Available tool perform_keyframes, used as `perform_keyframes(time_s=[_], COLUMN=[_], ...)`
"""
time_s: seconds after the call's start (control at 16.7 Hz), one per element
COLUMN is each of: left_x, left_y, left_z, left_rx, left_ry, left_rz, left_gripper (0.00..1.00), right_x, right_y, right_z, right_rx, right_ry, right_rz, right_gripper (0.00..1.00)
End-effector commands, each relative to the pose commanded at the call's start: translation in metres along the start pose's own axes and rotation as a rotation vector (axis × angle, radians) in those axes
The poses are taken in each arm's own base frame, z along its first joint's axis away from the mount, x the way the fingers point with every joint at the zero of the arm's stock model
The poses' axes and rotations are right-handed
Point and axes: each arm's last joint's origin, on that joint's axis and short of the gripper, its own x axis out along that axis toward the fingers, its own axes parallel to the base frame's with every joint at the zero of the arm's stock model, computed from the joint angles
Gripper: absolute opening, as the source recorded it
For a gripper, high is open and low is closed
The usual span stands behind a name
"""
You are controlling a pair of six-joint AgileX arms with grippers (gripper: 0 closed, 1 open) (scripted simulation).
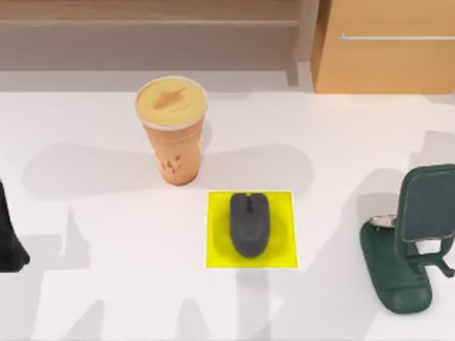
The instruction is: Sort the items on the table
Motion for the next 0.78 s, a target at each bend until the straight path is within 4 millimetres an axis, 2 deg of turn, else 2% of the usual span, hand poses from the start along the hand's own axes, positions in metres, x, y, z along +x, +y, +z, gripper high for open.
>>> perform_keyframes(time_s=[0.42, 0.72, 0.78], left_x=[0.0, 0.0, 0.0], left_y=[0.0, 0.0, 0.0], left_z=[0.0, 0.0, 0.0], left_rx=[0.0, 0.0, 0.0], left_ry=[0.0, 0.0, 0.0], left_rz=[0.0, 0.0, 0.0], left_gripper=[1.0, 1.0, 1.0], right_x=[0.058, 0.064, 0.064], right_y=[-0.001, -0.001, -0.001], right_z=[-0.001, -0.001, -0.001], right_rx=[0.0, 0.0, 0.0], right_ry=[-0.001, -0.001, -0.001], right_rz=[0.0, 0.0, 0.0], right_gripper=[1.0, 1.0, 0.92])
